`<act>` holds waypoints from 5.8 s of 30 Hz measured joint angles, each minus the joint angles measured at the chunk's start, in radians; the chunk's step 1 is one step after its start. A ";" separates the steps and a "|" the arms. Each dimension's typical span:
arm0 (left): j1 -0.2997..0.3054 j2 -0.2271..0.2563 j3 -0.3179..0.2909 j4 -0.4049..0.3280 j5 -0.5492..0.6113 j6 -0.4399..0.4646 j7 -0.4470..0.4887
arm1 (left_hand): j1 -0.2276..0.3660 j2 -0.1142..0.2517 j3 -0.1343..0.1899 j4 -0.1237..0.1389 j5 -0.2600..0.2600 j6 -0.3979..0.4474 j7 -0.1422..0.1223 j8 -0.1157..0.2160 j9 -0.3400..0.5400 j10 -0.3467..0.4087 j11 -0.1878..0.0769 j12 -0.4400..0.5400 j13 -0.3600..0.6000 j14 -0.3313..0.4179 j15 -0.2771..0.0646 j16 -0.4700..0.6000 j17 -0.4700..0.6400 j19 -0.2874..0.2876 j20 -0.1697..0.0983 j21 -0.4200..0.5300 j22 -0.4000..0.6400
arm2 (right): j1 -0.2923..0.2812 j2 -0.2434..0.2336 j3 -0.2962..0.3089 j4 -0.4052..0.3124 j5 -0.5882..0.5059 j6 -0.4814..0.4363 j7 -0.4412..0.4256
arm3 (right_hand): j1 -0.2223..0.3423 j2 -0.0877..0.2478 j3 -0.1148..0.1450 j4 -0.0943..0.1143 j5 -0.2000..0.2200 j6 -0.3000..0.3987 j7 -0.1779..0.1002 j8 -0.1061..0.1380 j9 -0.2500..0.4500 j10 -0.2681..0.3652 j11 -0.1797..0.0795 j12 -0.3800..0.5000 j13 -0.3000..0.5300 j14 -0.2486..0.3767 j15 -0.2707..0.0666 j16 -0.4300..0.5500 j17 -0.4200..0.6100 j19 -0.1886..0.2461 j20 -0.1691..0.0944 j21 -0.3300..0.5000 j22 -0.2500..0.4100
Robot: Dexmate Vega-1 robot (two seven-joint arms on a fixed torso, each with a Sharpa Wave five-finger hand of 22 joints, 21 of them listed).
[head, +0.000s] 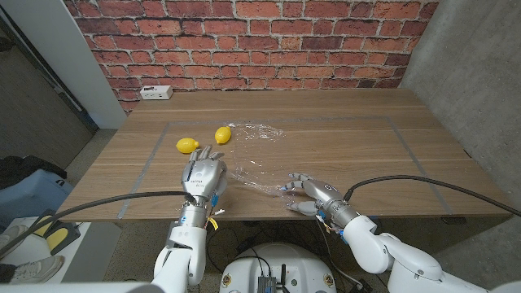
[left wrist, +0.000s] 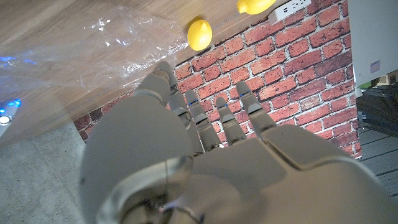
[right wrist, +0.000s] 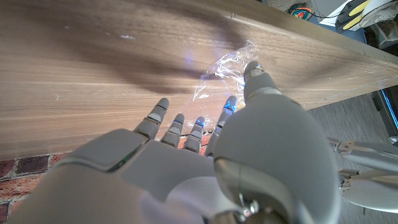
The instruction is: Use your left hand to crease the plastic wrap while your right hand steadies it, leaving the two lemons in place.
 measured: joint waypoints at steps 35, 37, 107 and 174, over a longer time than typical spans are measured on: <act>-0.011 0.015 0.000 -0.020 -0.073 0.007 0.008 | 0.005 0.002 -0.008 0.000 0.010 -0.002 0.002 -0.004 0.030 -0.004 0.004 -0.019 0.005 0.000 0.000 -0.011 0.000 0.000 0.000 0.000 0.005 | -0.074 0.223 0.096 0.245 0.041 0.192 -0.350 | 0.087 0.123 0.006 0.006 -0.032 0.340 0.143 0.086 0.025 0.224 -0.038 0.042 0.001 0.134 0.000 0.083 0.022 0.137 -0.106 0.044 0.005; -0.010 0.021 -0.008 -0.020 -0.083 0.003 0.014 | 0.005 0.002 -0.008 0.000 0.010 -0.002 0.002 -0.003 0.034 -0.008 0.000 -0.019 0.005 0.000 0.000 -0.011 0.000 0.000 0.000 0.000 0.005 | -0.083 0.231 0.109 0.246 0.087 0.252 -0.457 | 0.085 0.125 0.005 0.006 -0.032 0.337 0.132 0.091 0.035 0.224 -0.038 0.034 0.002 0.132 -0.003 0.085 0.026 0.137 -0.106 0.044 0.005; -0.201 -0.069 0.075 0.059 -0.100 0.028 0.106 | 0.040 -0.007 -0.017 0.000 0.025 0.012 0.000 0.015 0.066 0.021 0.007 -0.026 0.009 0.000 0.000 -0.011 0.000 0.000 0.018 0.000 0.004 | -0.055 0.083 0.078 -0.001 -0.032 0.011 -0.113 | -0.151 -0.034 -0.181 0.073 0.041 -0.336 0.182 -0.065 0.014 -0.158 0.122 -0.028 0.006 -0.104 0.052 -0.012 0.014 -0.085 0.052 -0.009 0.002; -0.133 0.064 -0.028 -0.062 -0.442 -0.028 -0.023 | 0.031 -0.038 0.027 0.002 0.062 0.025 0.007 0.019 0.066 -0.038 0.020 -0.054 0.009 -0.052 0.005 -0.022 0.001 -0.018 0.029 -0.015 0.005 | 0.050 0.261 0.022 0.304 -0.102 0.213 -0.496 | -0.015 0.040 -0.098 0.040 -0.046 0.058 0.181 0.135 -0.005 0.127 0.067 -0.013 0.011 0.053 -0.002 0.073 0.046 0.069 0.026 0.020 0.003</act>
